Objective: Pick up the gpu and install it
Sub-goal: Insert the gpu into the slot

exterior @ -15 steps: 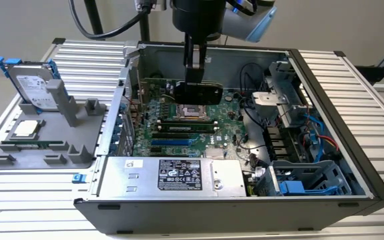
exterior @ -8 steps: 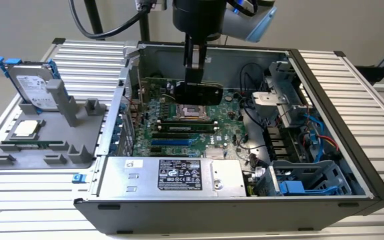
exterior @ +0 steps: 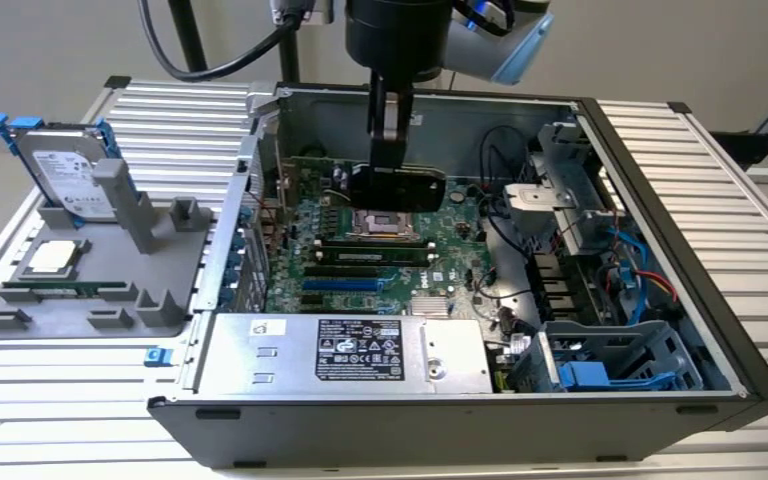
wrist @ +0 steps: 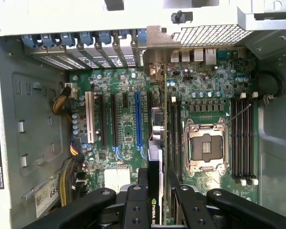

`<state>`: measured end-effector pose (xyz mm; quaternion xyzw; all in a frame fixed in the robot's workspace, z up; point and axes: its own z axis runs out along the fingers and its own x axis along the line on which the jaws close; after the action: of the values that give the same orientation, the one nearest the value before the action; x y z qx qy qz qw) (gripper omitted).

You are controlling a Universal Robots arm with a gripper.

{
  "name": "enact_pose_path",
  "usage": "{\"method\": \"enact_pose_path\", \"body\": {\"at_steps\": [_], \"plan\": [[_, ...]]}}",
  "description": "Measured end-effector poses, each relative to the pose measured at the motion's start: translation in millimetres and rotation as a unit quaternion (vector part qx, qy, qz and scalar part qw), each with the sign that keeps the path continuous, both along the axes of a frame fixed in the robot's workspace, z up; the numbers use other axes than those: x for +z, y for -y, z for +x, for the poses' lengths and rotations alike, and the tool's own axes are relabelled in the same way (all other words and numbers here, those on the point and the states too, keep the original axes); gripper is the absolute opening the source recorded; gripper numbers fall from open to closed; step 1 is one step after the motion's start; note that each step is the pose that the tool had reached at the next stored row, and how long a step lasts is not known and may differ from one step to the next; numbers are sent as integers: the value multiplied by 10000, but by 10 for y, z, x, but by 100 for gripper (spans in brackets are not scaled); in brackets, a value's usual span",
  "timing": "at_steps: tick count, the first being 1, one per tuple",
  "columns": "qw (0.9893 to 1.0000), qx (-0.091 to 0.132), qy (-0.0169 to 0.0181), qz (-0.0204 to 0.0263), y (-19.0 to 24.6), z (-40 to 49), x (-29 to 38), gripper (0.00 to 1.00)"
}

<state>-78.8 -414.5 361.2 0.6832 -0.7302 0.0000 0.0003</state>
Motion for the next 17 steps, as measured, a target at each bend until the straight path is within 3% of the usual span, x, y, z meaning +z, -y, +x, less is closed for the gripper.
{"method": "enact_pose_path", "body": {"at_steps": [17], "plan": [[10000, 0, 0, 0, 0, 0, -24, 0]]}}
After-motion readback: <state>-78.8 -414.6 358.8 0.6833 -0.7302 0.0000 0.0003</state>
